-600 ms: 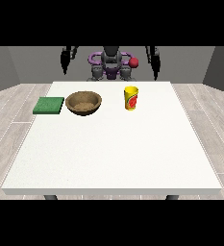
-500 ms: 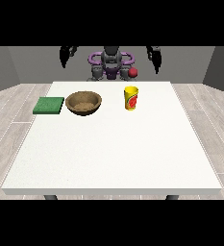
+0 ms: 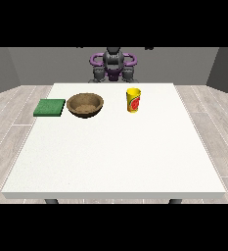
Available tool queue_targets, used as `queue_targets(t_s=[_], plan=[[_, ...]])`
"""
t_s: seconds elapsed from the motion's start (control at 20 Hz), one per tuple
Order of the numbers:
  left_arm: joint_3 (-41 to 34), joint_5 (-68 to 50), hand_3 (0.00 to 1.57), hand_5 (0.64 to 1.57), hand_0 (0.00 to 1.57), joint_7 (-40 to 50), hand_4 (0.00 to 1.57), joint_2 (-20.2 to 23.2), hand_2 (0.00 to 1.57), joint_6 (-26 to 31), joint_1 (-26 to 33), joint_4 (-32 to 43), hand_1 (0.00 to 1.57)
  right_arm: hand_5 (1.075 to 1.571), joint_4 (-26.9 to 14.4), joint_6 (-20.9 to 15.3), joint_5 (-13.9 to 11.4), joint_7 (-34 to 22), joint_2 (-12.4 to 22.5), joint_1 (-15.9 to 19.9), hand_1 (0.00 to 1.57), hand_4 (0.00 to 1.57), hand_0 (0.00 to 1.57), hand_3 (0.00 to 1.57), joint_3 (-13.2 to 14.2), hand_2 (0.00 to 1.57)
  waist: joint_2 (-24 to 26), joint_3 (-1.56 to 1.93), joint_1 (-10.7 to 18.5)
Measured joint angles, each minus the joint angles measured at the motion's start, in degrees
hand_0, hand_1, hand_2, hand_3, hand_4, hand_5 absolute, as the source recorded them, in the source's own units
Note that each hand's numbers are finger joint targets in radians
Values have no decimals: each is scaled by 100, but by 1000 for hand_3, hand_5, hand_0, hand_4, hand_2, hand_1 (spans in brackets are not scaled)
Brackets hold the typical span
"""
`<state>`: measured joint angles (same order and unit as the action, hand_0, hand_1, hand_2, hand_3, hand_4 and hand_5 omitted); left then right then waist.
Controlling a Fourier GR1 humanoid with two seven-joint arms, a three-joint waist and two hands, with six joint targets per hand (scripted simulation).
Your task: Pick the cup and pour the ball into the bowl, then pick the bowl and place it on the pad
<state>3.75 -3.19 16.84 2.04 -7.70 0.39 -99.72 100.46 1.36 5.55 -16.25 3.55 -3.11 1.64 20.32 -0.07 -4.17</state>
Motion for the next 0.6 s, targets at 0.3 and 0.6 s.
queue_targets(t_s=[0.3,0.6], plan=[[201,142,0,1557,0,675,591,-149,0,-476,-510,-626,0,1549,920,-201,218,-785,83,195,0,760,0,0,152,0,-439,6,-10],[78,332,0,1537,0,4,575,-157,0,-595,-1218,-283,0,1551,1100,-321,15,-331,-90,597,0,727,0,225,-6,0,-1586,6,-133]])
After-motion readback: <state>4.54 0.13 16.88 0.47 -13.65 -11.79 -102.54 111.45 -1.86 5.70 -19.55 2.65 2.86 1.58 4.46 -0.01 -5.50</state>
